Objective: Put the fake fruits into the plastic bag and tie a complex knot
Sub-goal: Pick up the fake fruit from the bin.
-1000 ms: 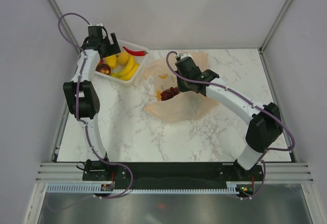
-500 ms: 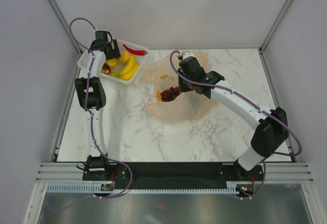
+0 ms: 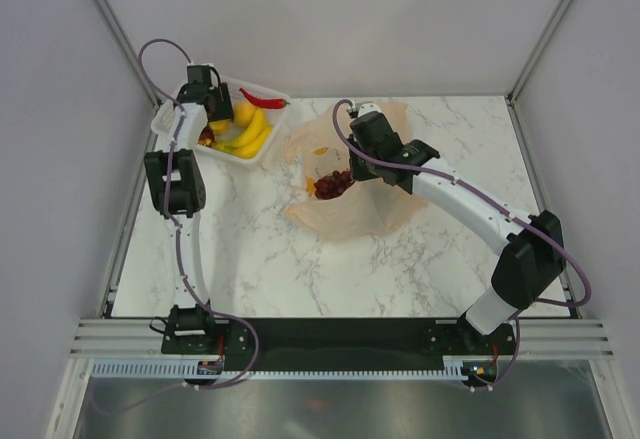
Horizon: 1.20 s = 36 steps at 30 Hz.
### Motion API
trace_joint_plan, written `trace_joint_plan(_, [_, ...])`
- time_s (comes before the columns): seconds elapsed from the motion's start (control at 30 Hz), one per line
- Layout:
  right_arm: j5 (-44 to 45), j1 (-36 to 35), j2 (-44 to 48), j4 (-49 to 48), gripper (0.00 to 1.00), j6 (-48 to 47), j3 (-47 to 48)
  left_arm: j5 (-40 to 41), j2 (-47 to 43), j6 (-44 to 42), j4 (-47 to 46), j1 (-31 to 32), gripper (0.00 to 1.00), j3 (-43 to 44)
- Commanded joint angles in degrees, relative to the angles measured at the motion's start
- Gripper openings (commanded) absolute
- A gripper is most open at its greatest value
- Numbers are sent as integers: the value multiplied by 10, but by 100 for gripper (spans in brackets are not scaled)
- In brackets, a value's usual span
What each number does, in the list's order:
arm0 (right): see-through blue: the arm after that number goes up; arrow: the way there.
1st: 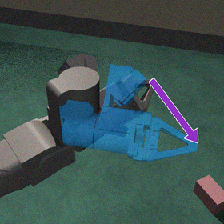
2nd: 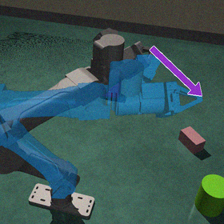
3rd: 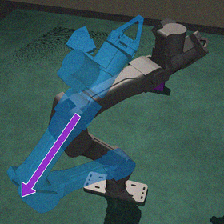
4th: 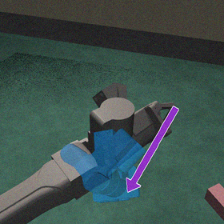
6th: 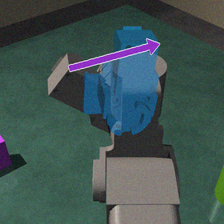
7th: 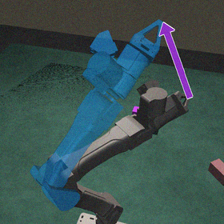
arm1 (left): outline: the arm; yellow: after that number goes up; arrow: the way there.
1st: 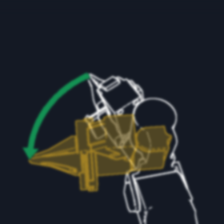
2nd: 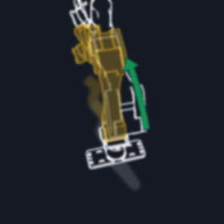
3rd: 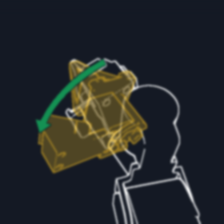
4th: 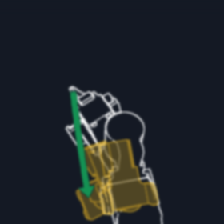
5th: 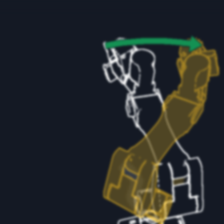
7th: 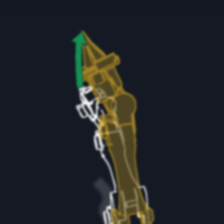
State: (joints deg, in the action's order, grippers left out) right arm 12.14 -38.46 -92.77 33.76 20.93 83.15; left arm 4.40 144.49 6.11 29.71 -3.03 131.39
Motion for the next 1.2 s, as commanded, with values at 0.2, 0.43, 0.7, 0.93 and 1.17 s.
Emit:
trace_joint_plan(0.2, [6,1,15,-17,0,-4,3,-41,-319,63,-149,9,26,-241])
trace_joint_plan(0.43, [-6,2,12,-19,0,-3,8,-116,-553,140,-189,43,26,-519])
trace_joint_plan(0.7, [-15,1,14,-19,0,0,5,-112,-749,154,-244,224,27,-663])
trace_joint_plan(0.93, [-12,2,27,-28,0,9,-2,-144,-742,185,-268,290,28,-726])
trace_joint_plan(1.17, [-5,1,36,-33,0,14,-3,-140,-672,200,-312,344,28,-744])
